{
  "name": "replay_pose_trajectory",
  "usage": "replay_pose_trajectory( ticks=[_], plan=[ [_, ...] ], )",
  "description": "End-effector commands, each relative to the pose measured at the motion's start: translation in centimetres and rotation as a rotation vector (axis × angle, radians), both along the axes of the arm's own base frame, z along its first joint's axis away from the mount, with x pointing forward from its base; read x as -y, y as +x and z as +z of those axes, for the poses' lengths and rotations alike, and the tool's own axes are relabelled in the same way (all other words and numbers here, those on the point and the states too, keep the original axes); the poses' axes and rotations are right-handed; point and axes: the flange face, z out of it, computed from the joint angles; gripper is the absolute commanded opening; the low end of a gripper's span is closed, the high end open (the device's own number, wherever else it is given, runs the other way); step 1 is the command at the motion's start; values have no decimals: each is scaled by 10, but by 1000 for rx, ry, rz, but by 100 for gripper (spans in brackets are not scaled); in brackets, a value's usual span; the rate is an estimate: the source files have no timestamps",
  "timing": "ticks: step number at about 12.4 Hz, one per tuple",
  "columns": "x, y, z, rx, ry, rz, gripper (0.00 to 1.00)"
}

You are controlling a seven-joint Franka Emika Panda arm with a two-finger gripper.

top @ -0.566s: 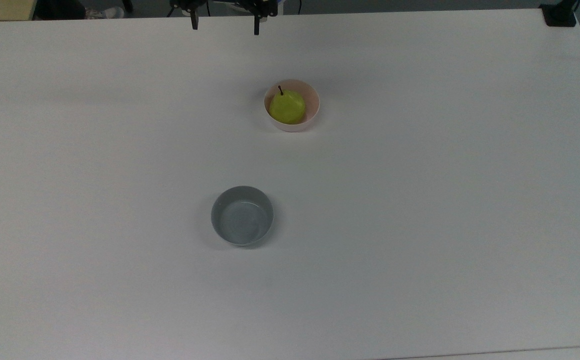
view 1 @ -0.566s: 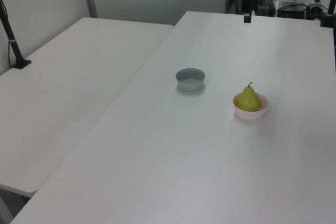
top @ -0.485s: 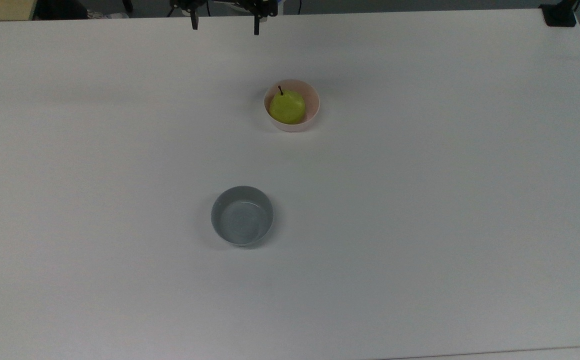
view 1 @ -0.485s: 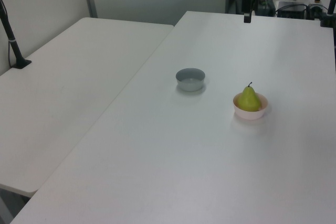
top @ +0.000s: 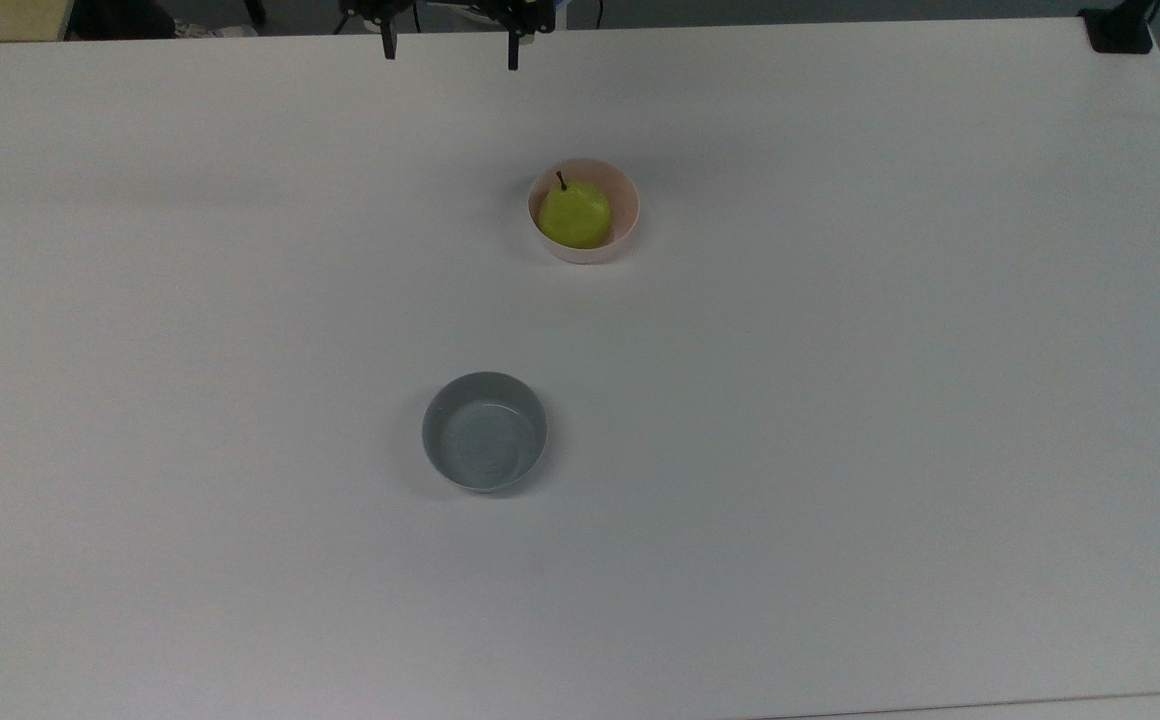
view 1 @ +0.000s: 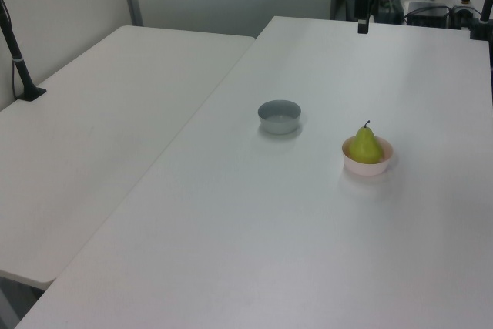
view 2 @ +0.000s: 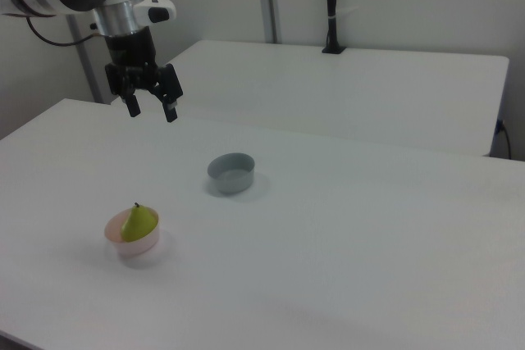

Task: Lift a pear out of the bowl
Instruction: 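Move the open gripper toward the pink bowl holding the green pear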

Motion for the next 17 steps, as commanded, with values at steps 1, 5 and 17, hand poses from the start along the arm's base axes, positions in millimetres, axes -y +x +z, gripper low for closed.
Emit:
replay_pose_trajectory(
  ticks=[1, 5, 17],
  plan=[
    [2, -5, 7, 0, 7, -9, 100],
    [-10, -2, 1, -10, 8, 14, 100],
    [-78, -21, -45, -127, 35, 310, 100]
  ],
)
